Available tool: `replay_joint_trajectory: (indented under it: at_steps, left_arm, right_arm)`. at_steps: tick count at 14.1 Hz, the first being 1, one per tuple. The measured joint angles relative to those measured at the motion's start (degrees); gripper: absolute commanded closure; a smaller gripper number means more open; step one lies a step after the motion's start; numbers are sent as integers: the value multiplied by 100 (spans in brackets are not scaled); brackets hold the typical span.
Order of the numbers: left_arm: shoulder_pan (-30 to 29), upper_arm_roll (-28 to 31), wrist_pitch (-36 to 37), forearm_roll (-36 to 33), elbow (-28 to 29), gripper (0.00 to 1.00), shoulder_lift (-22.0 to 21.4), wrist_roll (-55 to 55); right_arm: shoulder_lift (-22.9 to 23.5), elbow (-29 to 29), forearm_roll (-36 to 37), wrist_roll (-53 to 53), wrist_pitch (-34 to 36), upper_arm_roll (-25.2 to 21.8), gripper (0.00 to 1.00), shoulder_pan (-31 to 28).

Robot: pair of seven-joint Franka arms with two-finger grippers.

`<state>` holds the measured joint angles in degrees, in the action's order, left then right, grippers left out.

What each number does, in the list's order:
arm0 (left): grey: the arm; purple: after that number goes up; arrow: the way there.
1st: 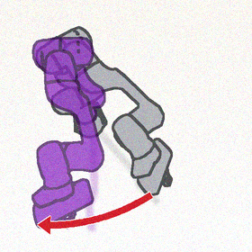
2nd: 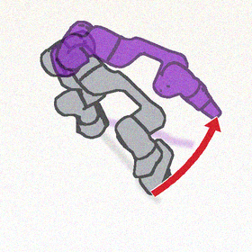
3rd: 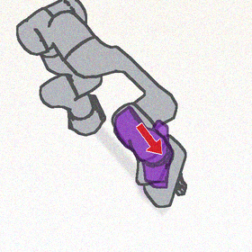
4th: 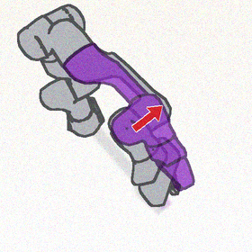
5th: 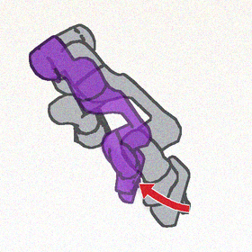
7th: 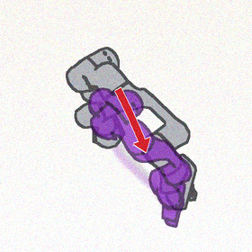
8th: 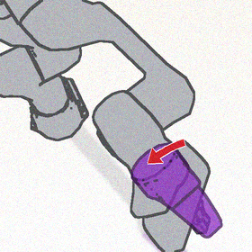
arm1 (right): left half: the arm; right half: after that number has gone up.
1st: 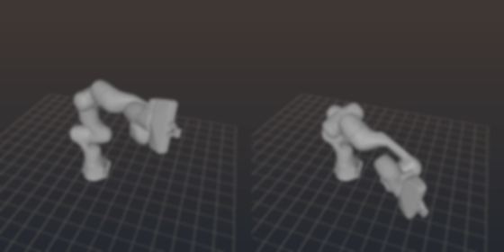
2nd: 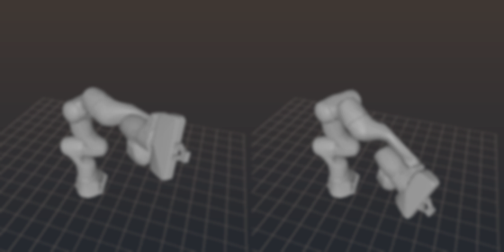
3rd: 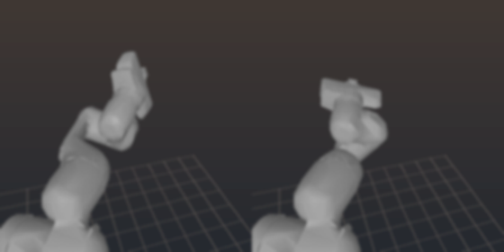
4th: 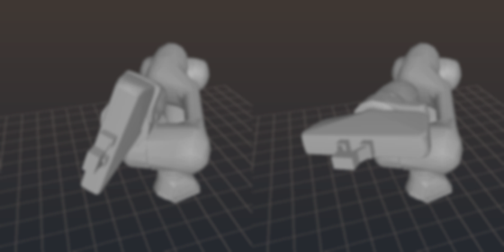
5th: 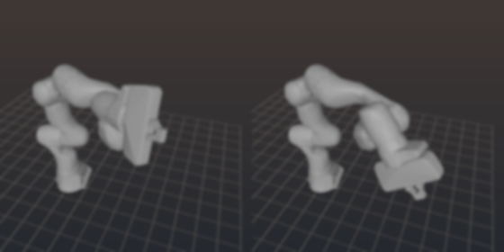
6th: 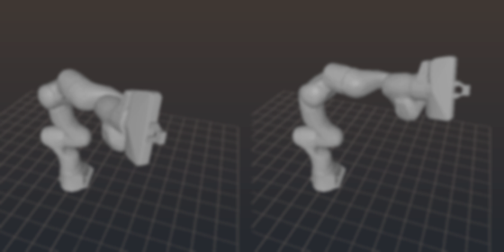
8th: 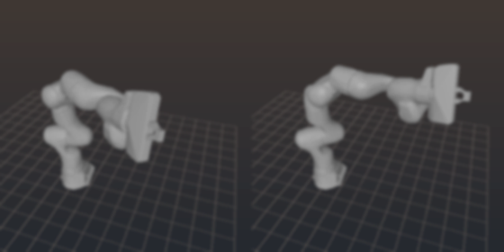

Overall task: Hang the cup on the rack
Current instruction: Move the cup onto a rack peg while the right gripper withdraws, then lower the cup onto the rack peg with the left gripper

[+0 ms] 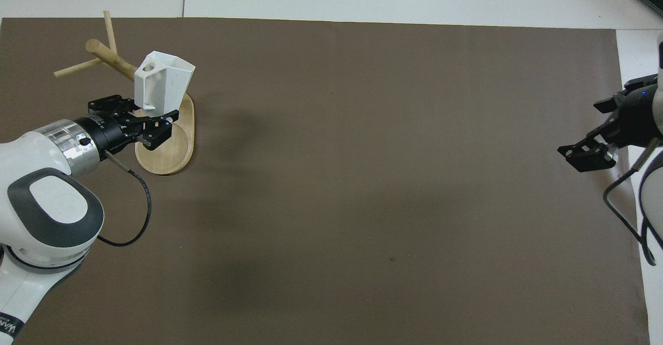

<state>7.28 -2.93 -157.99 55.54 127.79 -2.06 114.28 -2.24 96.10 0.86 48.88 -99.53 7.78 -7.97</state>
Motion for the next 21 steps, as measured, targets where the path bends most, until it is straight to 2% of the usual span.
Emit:
replay_joint_trajectory:
  at_steps: [5,14,21]
  left_arm:
    - [2,-5,-148,98,0,100,75,140]
    - [11,3,-321,429,-3,100,109,196]
    - [13,-7,-543,446,-3,100,181,604]
  right_arm:
    - [-23,0,200,-204,61,-94,0,-1]
    - [-33,10,206,-2724,227,-124,0,8]
    - [-53,8,206,-2885,226,-398,0,3]
